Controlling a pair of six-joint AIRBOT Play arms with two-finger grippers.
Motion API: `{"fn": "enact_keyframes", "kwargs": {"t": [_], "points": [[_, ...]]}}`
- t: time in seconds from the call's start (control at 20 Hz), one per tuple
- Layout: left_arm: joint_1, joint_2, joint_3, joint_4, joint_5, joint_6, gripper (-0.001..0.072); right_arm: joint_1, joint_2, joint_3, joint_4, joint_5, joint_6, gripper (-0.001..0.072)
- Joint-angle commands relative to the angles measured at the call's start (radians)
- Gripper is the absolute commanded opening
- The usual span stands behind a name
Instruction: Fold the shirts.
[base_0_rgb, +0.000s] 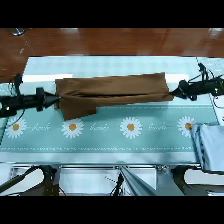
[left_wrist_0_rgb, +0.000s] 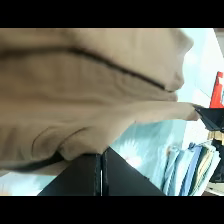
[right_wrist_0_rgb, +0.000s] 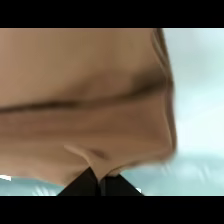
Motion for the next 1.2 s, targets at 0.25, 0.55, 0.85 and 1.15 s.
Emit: {"fn": "enact_keyframes", "kwargs": {"t": [0.25, 0.55, 0.85, 1.15], "points": [[-0.115, -0.504, 0.571, 0.001, 0.027, -0.193, 0.0018, 0.037, -0.294, 0.350, 0.178, -0.060, 0.043, 0.0023], [-0.109, -0.688, 0.793, 0.130, -0.034, -0.290, 0.0018, 0.045, -0.442, 0.496, 0.200, -0.063, 0.061, 0.0023], [-0.096, -0.713, 0.804, 0.182, -0.103, -0.291, 0.0702, 0.037, -0.474, 0.504, 0.198, -0.068, 0.051, 0.0621], [0.016, -0.489, 0.793, 0.557, -0.106, -0.381, 0.0702, -0.166, -0.401, 0.503, 0.105, 0.087, 0.044, 0.0620]]}}
